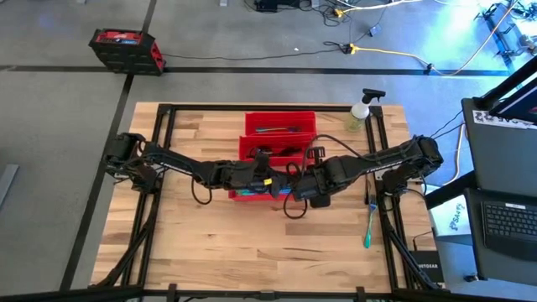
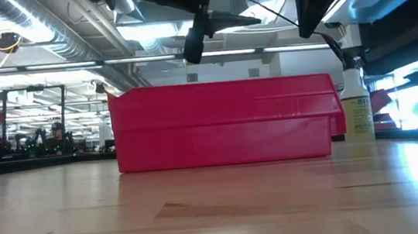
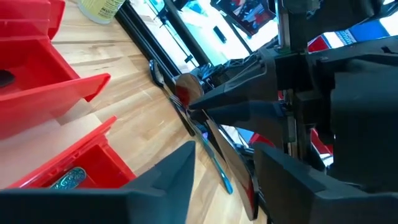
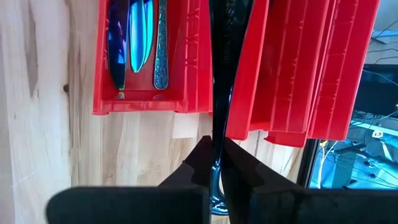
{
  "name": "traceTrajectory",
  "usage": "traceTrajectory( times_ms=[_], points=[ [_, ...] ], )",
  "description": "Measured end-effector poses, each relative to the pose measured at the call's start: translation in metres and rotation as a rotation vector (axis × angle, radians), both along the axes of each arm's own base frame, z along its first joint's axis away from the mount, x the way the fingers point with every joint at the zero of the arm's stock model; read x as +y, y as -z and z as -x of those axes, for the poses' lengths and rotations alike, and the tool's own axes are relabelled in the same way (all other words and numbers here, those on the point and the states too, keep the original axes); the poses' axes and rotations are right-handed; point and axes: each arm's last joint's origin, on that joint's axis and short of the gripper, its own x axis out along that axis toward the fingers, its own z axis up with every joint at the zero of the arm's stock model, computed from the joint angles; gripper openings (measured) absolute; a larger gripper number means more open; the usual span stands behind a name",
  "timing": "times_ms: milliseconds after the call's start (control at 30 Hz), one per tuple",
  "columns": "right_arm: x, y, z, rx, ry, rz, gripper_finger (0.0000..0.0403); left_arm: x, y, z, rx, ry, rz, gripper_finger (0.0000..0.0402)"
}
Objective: Sort silverware
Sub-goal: Put the black spoon into the middle red bin
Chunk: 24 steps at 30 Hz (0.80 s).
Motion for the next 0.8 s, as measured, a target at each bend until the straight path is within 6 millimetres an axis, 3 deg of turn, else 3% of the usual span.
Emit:
traceTrajectory(
  times_ms=[500, 800],
  points=[
    [0.0001, 0.0001, 0.0002, 0.005, -0.005, -0.005, 0.0, 0.0033, -0.0002, -0.0004, 0.018, 0.01, -0.091, 0.0009],
    [0.0007, 0.0001, 0.0004, -0.002, 0.01, -0.01, 0.0003, 0.0032, 0.0005, -0.0003, 0.028, 0.018, -0.118, 0.0001]
  ],
)
